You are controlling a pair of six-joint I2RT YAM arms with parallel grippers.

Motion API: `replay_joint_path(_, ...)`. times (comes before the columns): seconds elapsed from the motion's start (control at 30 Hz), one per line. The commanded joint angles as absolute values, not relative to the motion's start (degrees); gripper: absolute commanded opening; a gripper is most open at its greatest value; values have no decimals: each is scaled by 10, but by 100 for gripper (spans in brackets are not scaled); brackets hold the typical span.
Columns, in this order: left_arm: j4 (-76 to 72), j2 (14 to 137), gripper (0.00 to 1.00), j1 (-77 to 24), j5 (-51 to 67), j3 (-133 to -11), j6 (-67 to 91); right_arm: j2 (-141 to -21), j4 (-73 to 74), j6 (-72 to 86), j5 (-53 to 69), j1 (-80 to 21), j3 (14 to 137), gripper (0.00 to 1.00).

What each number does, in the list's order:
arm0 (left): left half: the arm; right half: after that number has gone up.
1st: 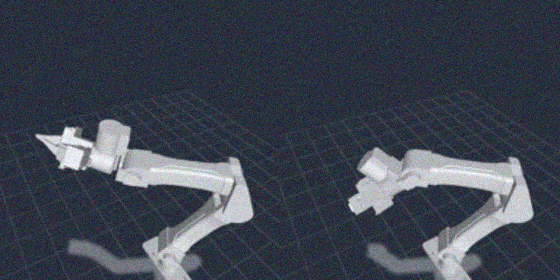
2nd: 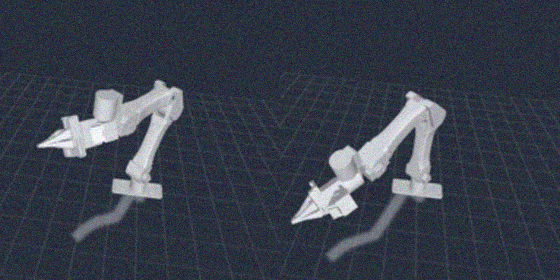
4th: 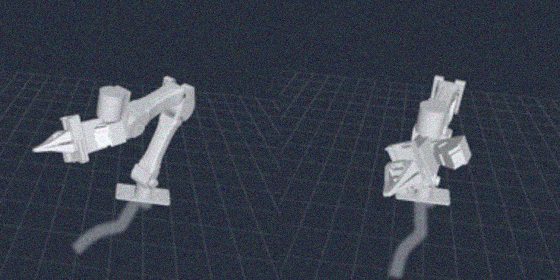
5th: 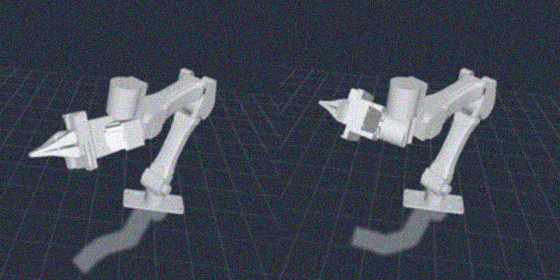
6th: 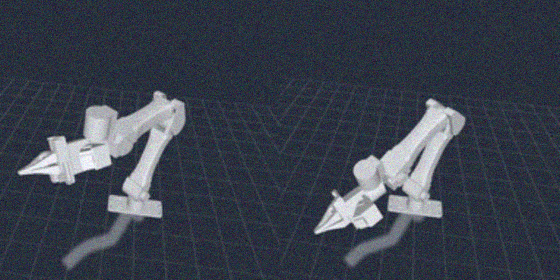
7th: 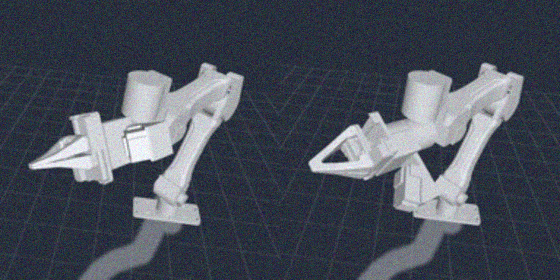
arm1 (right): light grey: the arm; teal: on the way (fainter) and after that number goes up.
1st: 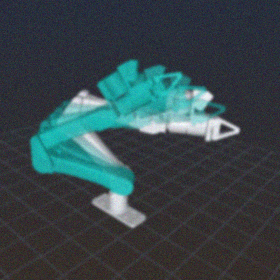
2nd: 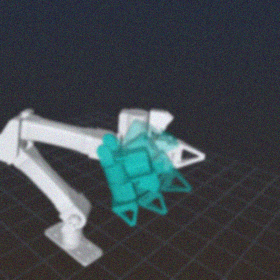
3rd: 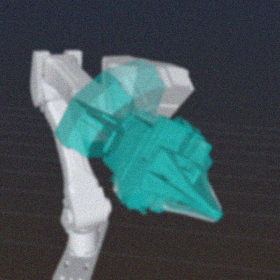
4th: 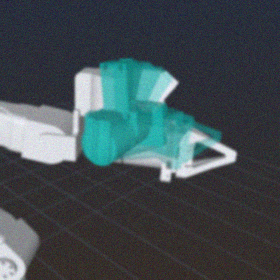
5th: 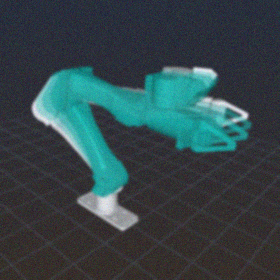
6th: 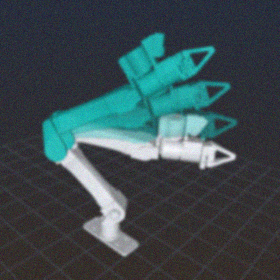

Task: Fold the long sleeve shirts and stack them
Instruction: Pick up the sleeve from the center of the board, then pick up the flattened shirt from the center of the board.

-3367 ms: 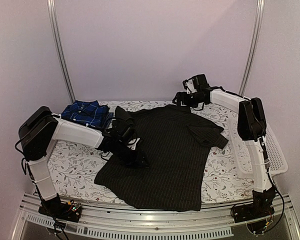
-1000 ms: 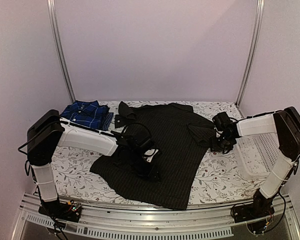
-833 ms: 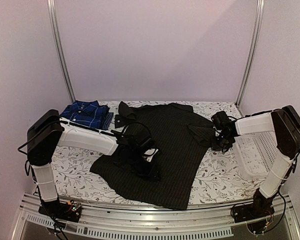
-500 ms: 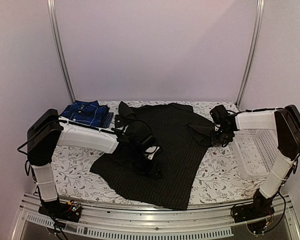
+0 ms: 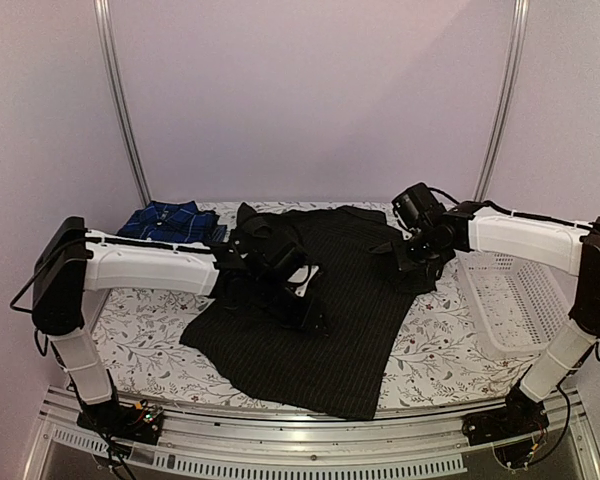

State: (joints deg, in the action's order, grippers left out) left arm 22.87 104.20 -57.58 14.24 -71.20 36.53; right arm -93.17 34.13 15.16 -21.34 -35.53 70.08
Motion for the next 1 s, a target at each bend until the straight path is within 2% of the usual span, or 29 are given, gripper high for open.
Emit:
replay_joint_path(0.0,187,1008,52,-568,120,-730,356,-913,349,136,-140,-395,731,0)
replay_joint_path(0.17,181,1007,52,-567,129,-742,358,-918,313,155,-34,-401,745,0)
replay_joint_path(0.33,171,1004,52,-578,165,-727,359,-938,314,158,-70,-373,819,0)
replay_joint_path(0.63,179,1030,52,-649,164,-737,373,-925,315,137,-128,-296,947,0)
replay_joint_path(0.97,224,1116,49,-758,108,-806,434,-877,328,106,-192,-285,1006,0)
